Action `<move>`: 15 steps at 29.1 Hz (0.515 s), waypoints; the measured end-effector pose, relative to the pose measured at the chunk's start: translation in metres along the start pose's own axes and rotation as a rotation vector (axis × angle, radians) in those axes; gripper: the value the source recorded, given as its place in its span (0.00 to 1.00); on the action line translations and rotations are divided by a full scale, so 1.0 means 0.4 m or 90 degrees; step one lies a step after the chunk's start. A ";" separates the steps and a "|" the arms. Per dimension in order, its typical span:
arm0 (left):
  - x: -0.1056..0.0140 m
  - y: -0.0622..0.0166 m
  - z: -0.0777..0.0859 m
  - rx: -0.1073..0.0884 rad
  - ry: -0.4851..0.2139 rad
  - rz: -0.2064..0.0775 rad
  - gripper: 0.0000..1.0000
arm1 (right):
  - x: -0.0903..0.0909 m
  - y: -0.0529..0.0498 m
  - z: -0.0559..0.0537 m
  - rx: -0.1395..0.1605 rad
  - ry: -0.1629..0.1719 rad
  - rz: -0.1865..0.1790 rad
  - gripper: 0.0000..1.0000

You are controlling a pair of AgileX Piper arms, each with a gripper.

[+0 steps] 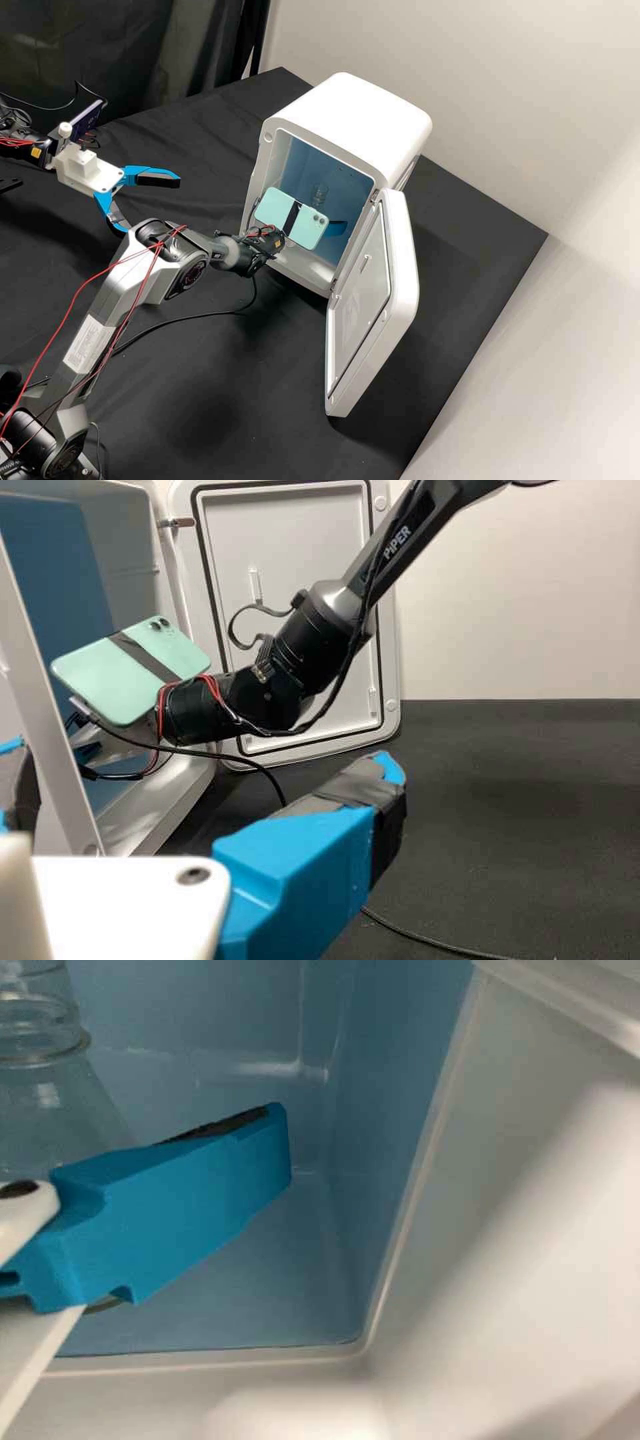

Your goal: Take the flask out of the incubator

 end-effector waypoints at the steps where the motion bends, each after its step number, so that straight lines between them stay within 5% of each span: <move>1: 0.000 0.000 0.000 0.000 0.000 0.000 1.00 | 0.001 0.001 -0.002 0.000 0.000 -0.001 1.00; 15: 0.000 0.000 0.000 0.000 0.000 0.000 1.00 | 0.018 0.004 -0.012 -0.003 0.004 0.000 1.00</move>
